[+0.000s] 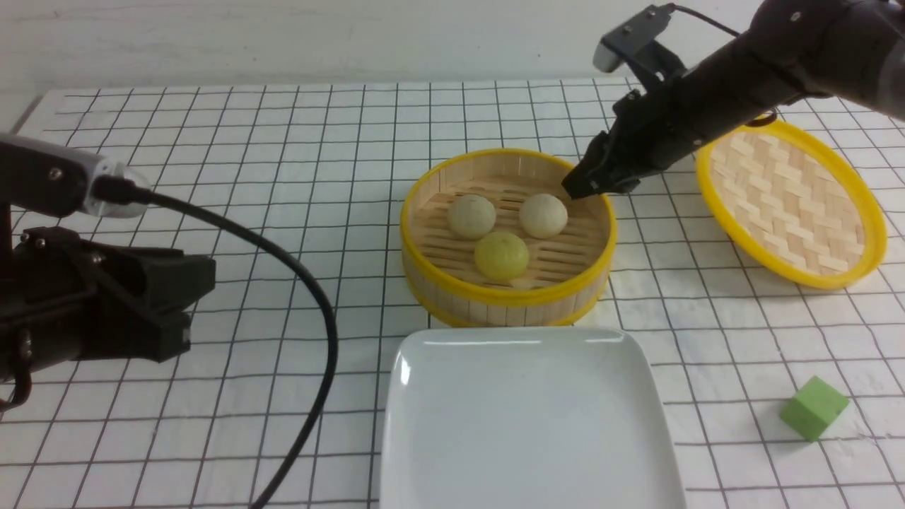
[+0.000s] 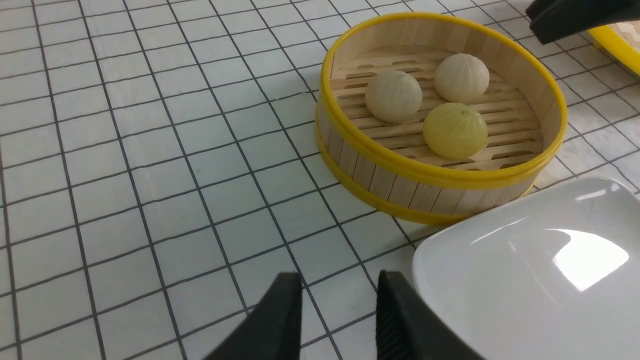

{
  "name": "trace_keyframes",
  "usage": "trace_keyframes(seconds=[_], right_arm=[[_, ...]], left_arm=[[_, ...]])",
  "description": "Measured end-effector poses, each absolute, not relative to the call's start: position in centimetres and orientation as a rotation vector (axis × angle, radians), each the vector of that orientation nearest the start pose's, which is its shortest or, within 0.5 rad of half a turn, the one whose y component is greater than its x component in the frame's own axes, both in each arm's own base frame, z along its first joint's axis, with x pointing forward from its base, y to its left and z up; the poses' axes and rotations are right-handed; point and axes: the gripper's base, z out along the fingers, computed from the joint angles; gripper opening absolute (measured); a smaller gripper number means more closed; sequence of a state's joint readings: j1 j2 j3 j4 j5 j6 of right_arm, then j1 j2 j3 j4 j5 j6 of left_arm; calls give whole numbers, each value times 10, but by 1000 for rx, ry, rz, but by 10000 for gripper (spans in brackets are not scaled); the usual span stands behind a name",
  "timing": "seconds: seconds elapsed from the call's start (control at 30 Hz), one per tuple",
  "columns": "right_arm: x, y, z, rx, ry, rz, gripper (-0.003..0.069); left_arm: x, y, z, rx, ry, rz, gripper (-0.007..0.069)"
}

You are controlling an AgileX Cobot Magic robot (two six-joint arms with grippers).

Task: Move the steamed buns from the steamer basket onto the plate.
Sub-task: Use the right arm to grab the steamed stuffed bun that is closest to it, then use the right arm to put the steamed stuffed bun into the plate

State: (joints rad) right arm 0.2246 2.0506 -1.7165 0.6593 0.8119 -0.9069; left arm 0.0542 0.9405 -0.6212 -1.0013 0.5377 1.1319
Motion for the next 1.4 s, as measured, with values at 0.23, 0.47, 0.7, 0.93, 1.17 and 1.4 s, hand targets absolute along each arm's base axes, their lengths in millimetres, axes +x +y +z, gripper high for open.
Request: trace_keyframes(seconds=[0.23,0.47,0.7,0.93,1.17,1.4], right_arm=[[449,143,237,-962,2217,445,347],[452,145,233,-935,2216,468,414],[452,161,214,-992,2219,470,414],[453,174,201,-1012,2209,442,414],[459,172,194,-1038,2186,331,414],[460,170,193,-1054,2178,298,414]], left_arm=[[186,-29,295,414,2027,-313,244],[186,-29,295,413,2027,-314,244],[186,-29,295,415,2027,-316,244],[186,-30,295,415,2028,-317,244],[185,-31,295,426,2033,-330,244],[185,-31,295,429,2034,-334,244]])
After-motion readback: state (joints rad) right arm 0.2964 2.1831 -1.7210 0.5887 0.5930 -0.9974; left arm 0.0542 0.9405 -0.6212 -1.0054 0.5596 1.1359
